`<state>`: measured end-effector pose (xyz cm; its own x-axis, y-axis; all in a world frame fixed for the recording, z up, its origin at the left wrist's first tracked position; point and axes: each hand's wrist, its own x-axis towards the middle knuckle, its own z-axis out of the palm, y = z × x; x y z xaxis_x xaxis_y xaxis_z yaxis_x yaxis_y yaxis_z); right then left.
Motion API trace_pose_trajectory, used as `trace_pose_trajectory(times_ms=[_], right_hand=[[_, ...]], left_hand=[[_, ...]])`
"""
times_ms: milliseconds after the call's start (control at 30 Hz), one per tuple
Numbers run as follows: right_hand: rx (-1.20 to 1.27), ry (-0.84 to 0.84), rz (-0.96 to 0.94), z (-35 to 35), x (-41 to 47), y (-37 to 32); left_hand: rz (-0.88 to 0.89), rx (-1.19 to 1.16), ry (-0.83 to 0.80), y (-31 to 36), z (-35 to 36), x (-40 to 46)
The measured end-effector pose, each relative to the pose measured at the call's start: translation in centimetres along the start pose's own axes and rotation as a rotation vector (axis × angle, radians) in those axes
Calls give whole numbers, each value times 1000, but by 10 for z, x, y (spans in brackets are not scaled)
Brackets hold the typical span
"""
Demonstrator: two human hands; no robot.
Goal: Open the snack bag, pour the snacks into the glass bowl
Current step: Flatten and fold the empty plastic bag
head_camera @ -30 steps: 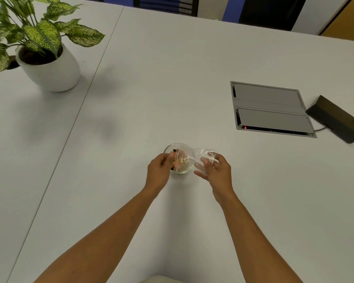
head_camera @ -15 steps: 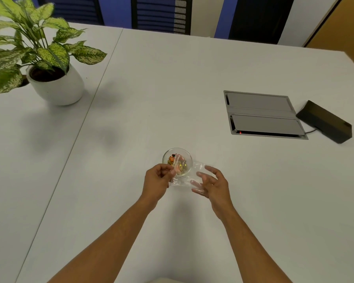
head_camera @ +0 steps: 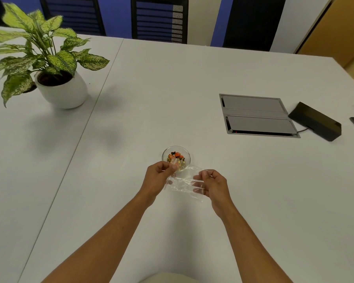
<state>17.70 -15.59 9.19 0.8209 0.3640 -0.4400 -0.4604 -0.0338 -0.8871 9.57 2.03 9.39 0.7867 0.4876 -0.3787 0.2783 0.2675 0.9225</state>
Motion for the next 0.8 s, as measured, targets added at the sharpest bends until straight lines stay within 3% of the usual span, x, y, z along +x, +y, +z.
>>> trace_pose_trajectory(times_ms=[133,367,500,633,800], right_hand=[[6,10,10,-2,-9,5],[82,2,59,-12,-24,22],[-116,34,-40,-7,-26,14],[-327,-42,-146,-1,-27,8],[-301,-119,-181,1,-34,7]], left_hand=[[36,26,78,-1,1,-11],[129,157,50,-1,3,-31],[146,252,-21,4,6,-37],[153,351,-138,7,10,-40],[185,419,-185,10,11,-44]])
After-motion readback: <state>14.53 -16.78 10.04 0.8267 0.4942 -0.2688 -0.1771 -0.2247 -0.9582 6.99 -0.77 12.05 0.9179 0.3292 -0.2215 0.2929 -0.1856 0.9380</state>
